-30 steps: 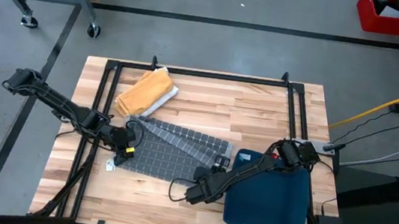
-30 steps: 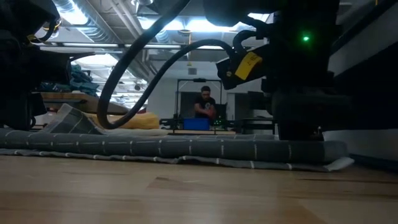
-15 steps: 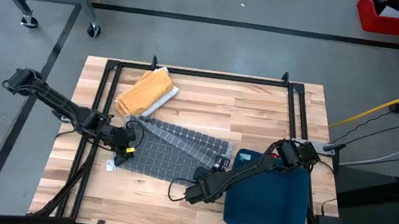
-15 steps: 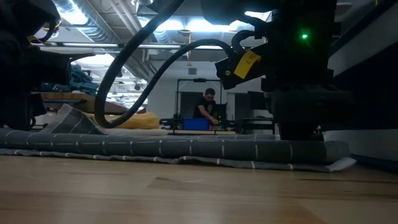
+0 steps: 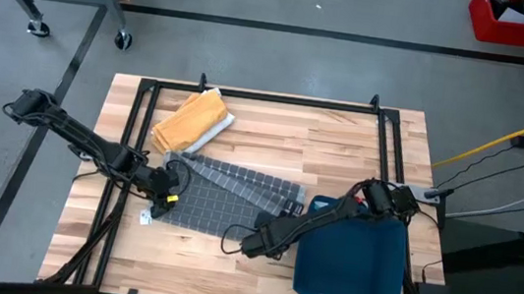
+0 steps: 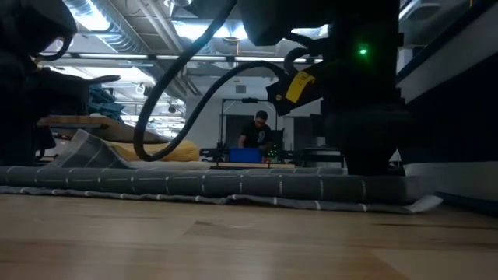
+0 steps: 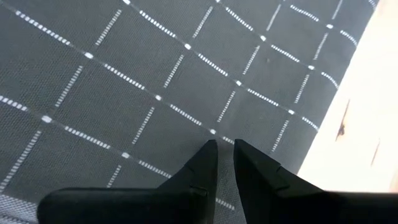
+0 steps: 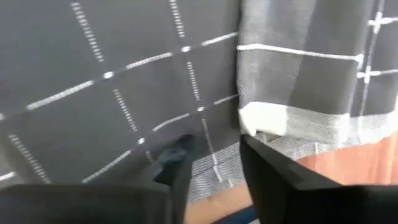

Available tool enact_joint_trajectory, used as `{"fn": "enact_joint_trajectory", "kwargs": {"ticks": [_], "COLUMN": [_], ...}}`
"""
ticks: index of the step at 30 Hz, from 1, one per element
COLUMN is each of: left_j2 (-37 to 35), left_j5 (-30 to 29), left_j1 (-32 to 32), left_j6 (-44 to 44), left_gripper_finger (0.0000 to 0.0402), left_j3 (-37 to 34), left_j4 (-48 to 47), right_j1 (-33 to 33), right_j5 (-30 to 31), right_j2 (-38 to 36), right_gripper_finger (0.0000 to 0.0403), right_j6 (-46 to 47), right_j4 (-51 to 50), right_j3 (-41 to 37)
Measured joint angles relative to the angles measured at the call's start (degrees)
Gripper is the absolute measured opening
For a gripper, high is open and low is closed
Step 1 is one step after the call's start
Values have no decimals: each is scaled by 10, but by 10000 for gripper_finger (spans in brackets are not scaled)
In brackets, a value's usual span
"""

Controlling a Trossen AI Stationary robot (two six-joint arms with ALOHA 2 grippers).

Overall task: Fold towel
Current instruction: Fold the gray towel

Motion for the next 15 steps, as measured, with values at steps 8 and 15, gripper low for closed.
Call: {"fn": "enact_joint_trajectory", "kwargs": {"ticks": [8, 15], "left_j2": [17, 17], "left_j5": [0, 0], "left_j1": [0, 0], "left_j6": [0, 0], "left_gripper_finger": [45, 45], "left_j3": [0, 0], "left_j4": [1, 1], "right_j1": [-1, 3], "right_j5": [6, 40], "right_j2": [-1, 0], "right_gripper_finger": [238, 235], "right_j6": [-6, -32], "right_j4": [-7, -6], "right_j3": [0, -1]}}
